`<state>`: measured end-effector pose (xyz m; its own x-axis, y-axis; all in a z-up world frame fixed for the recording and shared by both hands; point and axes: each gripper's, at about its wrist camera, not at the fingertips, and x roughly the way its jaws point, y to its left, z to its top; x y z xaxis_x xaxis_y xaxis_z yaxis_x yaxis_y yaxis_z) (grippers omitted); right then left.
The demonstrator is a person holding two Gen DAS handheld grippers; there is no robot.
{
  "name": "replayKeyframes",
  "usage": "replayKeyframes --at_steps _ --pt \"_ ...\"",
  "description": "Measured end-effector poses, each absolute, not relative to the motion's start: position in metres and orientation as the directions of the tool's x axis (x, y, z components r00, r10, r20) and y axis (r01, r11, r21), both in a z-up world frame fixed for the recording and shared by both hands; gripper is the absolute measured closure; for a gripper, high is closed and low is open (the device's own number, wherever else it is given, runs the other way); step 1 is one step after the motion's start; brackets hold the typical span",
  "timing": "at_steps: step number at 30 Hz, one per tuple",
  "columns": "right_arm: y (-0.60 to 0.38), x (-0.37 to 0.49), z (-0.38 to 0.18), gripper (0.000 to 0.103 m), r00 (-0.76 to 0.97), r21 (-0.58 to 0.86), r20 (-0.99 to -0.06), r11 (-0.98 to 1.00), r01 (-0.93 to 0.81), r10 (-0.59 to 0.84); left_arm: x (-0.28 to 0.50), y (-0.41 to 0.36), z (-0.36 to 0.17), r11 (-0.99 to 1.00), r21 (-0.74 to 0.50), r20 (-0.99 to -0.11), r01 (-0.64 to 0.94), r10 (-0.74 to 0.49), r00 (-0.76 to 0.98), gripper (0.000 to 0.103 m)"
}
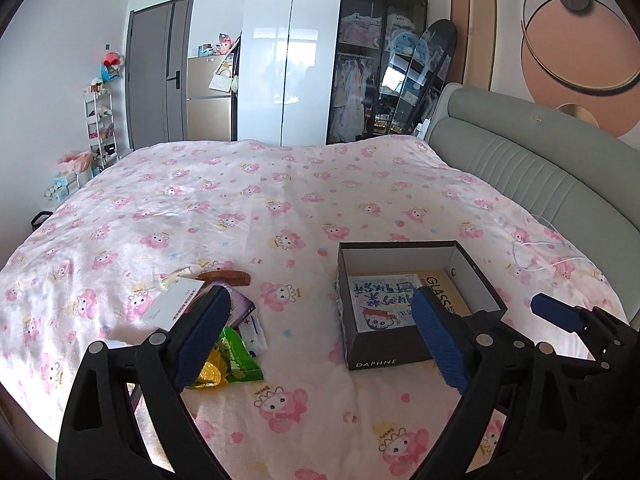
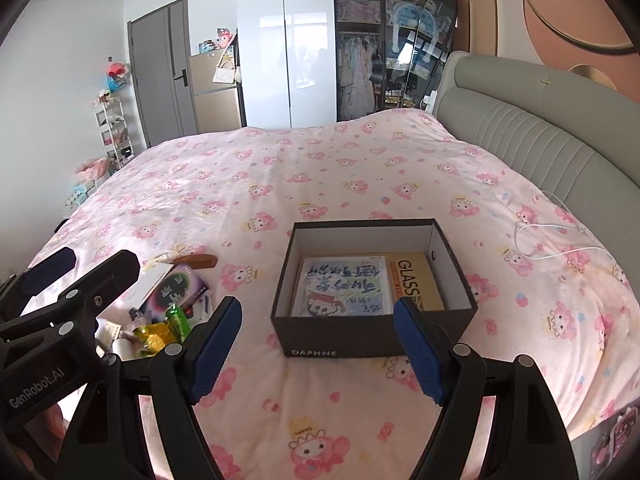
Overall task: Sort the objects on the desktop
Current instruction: 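Move the right tool back toward the black photo frame in the pile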
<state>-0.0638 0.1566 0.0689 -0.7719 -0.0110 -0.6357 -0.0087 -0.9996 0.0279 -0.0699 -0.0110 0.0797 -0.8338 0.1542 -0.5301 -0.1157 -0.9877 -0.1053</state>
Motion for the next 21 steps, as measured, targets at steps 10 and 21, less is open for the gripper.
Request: replayKeyframes --at_steps 10,21 --pt "0.135 -0.04 0.058 0.026 -0.774 0.041 -0.631 -0.998 0.04 -0.057 -0.033 -0.034 0.075 -0.992 -0.094 -0.527 -0.089 0.126 -0.84 0.01" --pt "0.084 -0.046 0.034 0.026 -0.723 0.078 -0.662 -0.978 0.196 -0.198 -0.015 -0.092 0.051 -0.99 -0.141 -0.565 0.016 0.067 -0.822 0.01"
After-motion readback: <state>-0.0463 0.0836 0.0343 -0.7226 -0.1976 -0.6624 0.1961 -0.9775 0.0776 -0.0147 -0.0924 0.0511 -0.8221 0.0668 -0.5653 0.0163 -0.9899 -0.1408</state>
